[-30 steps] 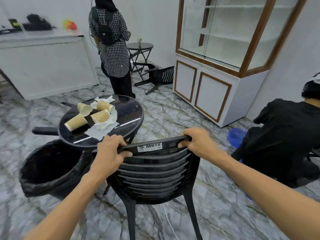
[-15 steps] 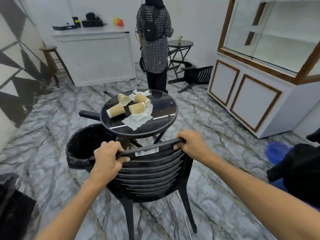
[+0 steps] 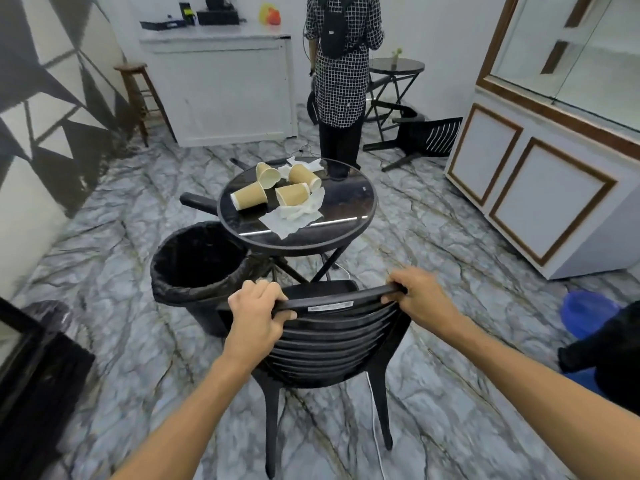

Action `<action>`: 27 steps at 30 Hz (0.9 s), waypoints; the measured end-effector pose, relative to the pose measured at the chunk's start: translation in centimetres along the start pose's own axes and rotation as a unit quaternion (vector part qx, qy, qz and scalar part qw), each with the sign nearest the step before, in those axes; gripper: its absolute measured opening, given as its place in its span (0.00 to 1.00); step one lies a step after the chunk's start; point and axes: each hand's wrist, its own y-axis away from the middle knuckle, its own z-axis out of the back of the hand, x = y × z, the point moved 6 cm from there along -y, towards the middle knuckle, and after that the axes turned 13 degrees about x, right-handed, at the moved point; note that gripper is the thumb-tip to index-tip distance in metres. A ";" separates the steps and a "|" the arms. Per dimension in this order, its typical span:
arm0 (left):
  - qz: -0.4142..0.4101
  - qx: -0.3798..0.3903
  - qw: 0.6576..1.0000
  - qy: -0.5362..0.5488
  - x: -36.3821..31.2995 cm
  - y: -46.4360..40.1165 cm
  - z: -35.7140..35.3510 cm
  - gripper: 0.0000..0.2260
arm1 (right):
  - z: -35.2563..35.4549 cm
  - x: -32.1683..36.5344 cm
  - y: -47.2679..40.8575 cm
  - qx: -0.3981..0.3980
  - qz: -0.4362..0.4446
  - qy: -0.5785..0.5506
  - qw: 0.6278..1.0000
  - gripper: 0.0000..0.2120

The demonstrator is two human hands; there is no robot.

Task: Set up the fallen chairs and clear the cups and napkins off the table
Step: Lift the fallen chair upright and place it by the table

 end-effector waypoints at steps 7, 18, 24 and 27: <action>-0.003 0.027 0.999 -0.019 0.7 -1.4 -0.2 0.17 | 0.0 -0.8 0.2 0.018 -0.007 -0.004 1.000 0.12; 0.123 0.256 0.959 0.004 1.7 1.1 -1.8 0.17 | -1.7 0.5 3.7 0.160 -0.048 0.017 0.986 0.09; 0.131 0.238 0.962 -0.013 1.1 3.9 -2.9 0.17 | -2.6 1.1 6.3 0.168 -0.046 0.038 0.984 0.07; 0.137 0.242 0.960 -0.022 1.2 5.1 -3.2 0.18 | -3.1 1.2 7.2 0.168 -0.053 0.044 0.983 0.06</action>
